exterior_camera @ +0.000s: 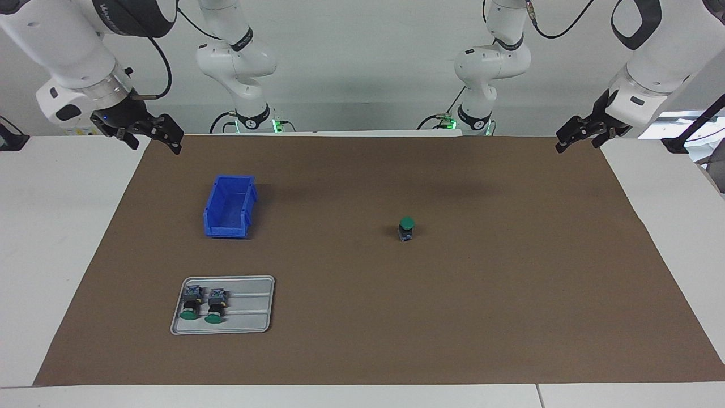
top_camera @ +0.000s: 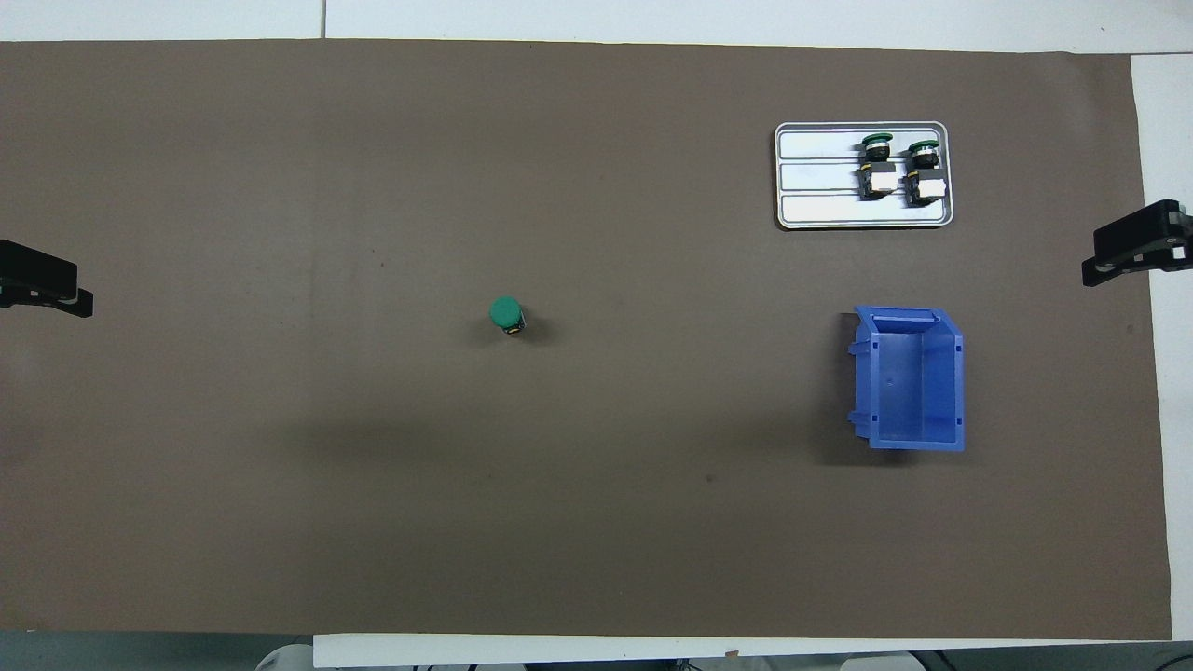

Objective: Place and press button with both arms

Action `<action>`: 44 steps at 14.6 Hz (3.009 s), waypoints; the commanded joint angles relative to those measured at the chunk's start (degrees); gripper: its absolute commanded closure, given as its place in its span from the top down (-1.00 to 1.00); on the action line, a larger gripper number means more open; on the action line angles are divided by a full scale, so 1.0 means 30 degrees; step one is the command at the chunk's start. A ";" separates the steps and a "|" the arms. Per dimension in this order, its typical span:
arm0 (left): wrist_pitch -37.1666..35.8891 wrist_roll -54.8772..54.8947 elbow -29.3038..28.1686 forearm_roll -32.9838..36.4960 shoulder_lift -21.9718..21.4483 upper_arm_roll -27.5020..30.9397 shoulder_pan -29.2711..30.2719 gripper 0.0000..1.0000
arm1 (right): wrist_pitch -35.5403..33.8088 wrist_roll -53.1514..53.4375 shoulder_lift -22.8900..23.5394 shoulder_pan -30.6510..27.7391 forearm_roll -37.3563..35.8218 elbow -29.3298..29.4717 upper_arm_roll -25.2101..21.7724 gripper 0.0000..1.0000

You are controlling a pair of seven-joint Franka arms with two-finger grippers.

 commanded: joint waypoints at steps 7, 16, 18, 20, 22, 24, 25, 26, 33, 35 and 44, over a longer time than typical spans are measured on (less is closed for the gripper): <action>-0.0389 0.0102 0.0010 0.0638 -0.0322 -0.1308 0.1189 1.00 | 0.0017 -0.0361 -0.0428 -0.0002 0.0044 -0.0486 -0.0070 0.97; -0.0271 -0.0016 -0.0107 0.0638 -0.0381 -0.1396 0.0896 1.00 | 0.0017 -0.0390 -0.0428 -0.0002 0.0044 -0.0486 -0.0070 0.97; -0.0271 -0.0016 -0.0136 0.0638 -0.0381 -0.1396 0.1042 1.00 | 0.0017 -0.0361 -0.0428 -0.0002 0.0044 -0.0486 -0.0070 0.97; -0.0243 -0.0016 -0.0108 0.0638 -0.0381 -0.1367 0.1101 1.00 | 0.0046 -0.0361 -0.0428 -0.0205 0.0044 -0.0370 -0.0128 0.97; -0.0242 -0.0016 -0.0107 0.0638 -0.0381 -0.1367 0.1131 1.00 | 0.0425 -0.0419 -0.0457 -0.0645 0.0364 -0.0514 -0.0188 0.97; -0.0242 -0.0016 -0.0107 0.0638 -0.0381 -0.1367 0.1131 1.00 | 0.0426 -0.1349 -0.0894 0.0487 0.0511 -0.1302 0.0250 0.97; -0.0242 -0.0016 -0.0136 0.0638 -0.0381 -0.1367 0.1131 1.00 | 0.0775 -0.1299 -0.0838 0.1482 0.0919 -0.1278 0.0310 0.97; -0.0242 -0.0016 -0.0108 0.0638 -0.0381 -0.1367 0.1131 1.00 | 0.1446 -0.0312 -0.0722 0.2391 0.1445 -0.1248 0.0369 0.97; -0.0242 -0.0016 -0.0107 0.0638 -0.0381 -0.1367 0.1131 1.00 | 0.5925 0.8828 0.5593 1.0654 0.2563 0.2931 0.0486 0.97; -0.0242 -0.0016 -0.0136 0.0638 -0.0381 -0.1367 0.1131 1.00 | 0.8005 1.1081 0.8028 1.2499 0.2534 0.4225 0.0516 0.97; -0.0213 -0.0016 -0.0108 0.0638 -0.0381 -0.1367 0.1102 1.00 | 1.4540 1.2325 1.0795 1.5612 0.0073 0.1837 0.0574 0.97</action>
